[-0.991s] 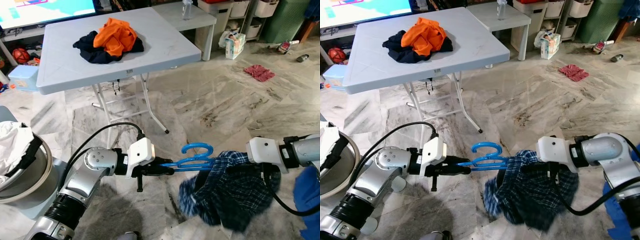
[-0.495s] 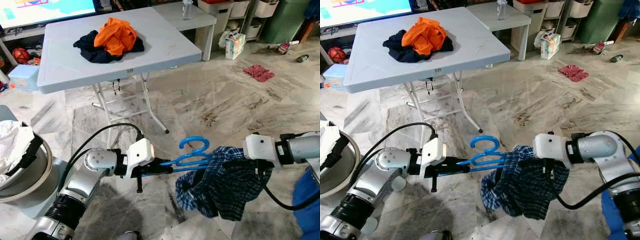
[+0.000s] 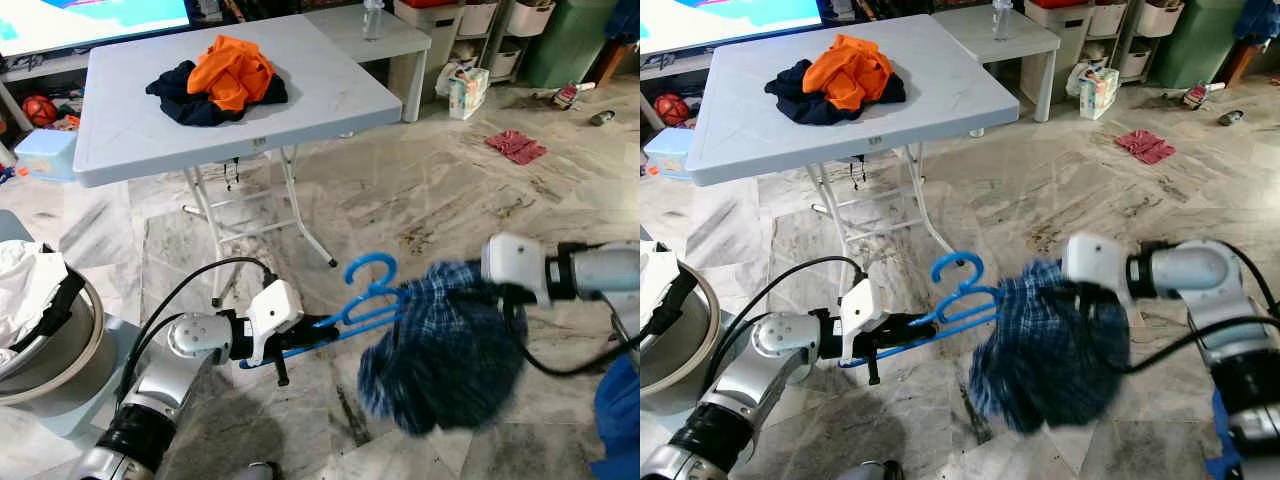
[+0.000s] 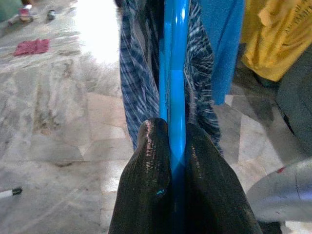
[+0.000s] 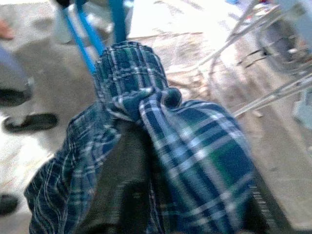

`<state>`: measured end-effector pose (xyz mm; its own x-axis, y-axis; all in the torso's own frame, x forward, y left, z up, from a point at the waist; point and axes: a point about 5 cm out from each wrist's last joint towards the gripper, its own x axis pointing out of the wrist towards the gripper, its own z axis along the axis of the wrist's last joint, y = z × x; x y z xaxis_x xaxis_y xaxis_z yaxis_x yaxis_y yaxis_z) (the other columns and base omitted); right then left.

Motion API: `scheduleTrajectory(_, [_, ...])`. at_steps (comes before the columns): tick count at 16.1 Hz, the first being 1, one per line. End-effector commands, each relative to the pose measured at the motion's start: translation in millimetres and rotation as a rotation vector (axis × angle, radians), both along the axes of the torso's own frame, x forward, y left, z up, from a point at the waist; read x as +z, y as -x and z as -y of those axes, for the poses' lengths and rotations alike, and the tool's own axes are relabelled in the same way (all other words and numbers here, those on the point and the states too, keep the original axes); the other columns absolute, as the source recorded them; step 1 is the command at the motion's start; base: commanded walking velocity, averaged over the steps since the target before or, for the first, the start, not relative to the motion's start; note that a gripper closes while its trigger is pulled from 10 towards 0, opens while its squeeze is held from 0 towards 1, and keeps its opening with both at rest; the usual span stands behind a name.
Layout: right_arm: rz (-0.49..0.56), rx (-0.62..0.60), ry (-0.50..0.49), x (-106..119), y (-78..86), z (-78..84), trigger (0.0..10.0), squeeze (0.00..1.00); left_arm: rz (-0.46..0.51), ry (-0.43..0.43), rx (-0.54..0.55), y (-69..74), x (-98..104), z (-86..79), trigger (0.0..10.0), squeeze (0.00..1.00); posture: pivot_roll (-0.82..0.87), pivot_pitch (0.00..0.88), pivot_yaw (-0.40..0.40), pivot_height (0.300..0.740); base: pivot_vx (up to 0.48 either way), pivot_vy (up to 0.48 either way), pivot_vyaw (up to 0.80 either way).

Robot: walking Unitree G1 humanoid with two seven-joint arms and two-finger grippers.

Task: Hang hanger

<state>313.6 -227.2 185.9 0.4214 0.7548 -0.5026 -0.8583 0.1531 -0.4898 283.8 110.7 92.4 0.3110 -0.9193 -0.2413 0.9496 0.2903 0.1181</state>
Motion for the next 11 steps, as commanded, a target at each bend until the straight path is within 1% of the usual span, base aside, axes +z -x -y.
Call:
scheduleTrajectory(1, [0.053, -0.014, -0.012, 10, -3.8, 1.0, 10.0, 1.00, -0.006, 0.009, 0.022, -0.3, -1, -2.7, 0.0, 0.00, -0.05, 0.068, -0.002, 0.740, 0.000, 0.000, 0.00])
scheduleTrajectory(3, [0.090, -0.027, -0.021, 8, -9.5, -3.3, 10.0, 1.00, -0.033, 0.049, 0.091, 1.0, -6, -2.2, 0.0, 0.00, -0.05, 0.071, -0.004, 0.740, 0.000, 0.000, 0.00])
scheduleTrajectory(4, [0.105, -0.030, -0.030, 8, -11.2, -5.1, 10.0, 1.00, -0.038, 0.053, 0.102, 1.7, -8, -1.9, 0.0, 0.00, -0.04, 0.071, -0.003, 0.740, 0.000, 0.000, 0.00])
scheduleTrajectory(5, [0.084, -0.020, -0.045, 5, -10.8, -8.1, 10.0, 1.00, -0.028, 0.058, 0.117, 2.1, -9, -1.1, 0.0, 0.00, -0.04, 0.073, -0.001, 0.740, 0.000, 0.000, 0.00])
scheduleTrajectory(7, [0.096, -0.025, -0.046, 3, -12.4, -10.8, 10.0, 1.00, -0.020, 0.070, 0.122, 0.5, -6, 0.5, 0.0, 0.00, -0.04, 0.073, -0.002, 0.740, 0.000, 0.000, 0.00])
scheduleTrajectory(9, [0.108, -0.055, -0.041, 1, -15.2, -10.5, 10.0, 1.00, -0.011, 0.071, 0.126, -1.4, -4, 0.9, 0.0, 0.00, -0.04, 0.073, 0.000, 0.740, 0.000, 0.000, 0.00])
scheduleTrajectory(11, [0.130, -0.085, -0.055, 0, -19.0, -11.9, 10.0, 1.00, -0.003, 0.071, 0.130, -2.6, -3, 1.1, 0.0, 0.00, -0.04, 0.073, 0.002, 0.740, 0.000, 0.000, 0.00])
